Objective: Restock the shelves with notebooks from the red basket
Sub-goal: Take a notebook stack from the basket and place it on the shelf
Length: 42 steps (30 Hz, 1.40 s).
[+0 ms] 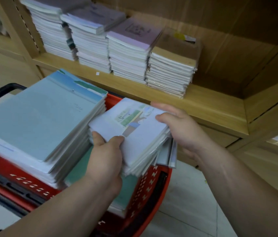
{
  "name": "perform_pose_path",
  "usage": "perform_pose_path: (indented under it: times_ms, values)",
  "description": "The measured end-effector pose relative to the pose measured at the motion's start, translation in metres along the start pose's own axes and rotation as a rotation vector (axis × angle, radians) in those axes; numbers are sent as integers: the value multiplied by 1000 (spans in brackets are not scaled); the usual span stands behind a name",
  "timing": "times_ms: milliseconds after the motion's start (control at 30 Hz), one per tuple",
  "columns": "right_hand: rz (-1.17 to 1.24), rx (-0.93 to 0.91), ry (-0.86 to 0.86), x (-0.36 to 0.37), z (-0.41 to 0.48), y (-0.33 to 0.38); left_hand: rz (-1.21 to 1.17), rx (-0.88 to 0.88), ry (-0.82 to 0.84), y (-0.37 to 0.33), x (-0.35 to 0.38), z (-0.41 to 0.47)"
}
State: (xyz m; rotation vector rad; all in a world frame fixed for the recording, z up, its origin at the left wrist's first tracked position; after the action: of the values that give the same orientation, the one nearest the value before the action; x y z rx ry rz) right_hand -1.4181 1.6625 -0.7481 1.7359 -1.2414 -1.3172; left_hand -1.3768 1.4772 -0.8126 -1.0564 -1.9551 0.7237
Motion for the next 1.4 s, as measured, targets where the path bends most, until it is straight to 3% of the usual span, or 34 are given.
perform_pose_path:
  times_ms: [333,500,733,1000,1233,1400]
  values:
    - [75,-37,-47,-24,-41,1,-2,18,154,-8,16,-22]
    - [143,-19,-95,-47,-48,-10,82,197,215,-27,32,-28]
    - [252,-24,45,-25,-47,-24,136,426,397,-61,60,-29]
    - [344,-172,-74,-46,-63,-14,104,406,574,-64,87,-38]
    - [401,-296,-317,-111,-66,-14,241,396,785,-78,187,-37]
    - [449,-259,-469,-165,-55,-40,322,253,793,-50,258,-7]
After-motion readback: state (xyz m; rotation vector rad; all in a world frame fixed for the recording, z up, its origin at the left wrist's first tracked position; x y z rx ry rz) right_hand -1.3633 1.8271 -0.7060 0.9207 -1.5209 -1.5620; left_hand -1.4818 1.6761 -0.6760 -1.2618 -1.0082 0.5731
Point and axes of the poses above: each hand's wrist, its own z-axis towards the middle knuckle, its own x-axis out of the palm, y = z × x, the point moved 8 cm from there along z, towards the middle knuckle, and after that the axes turned 8 degrees about -z, right-handed, at the moved point
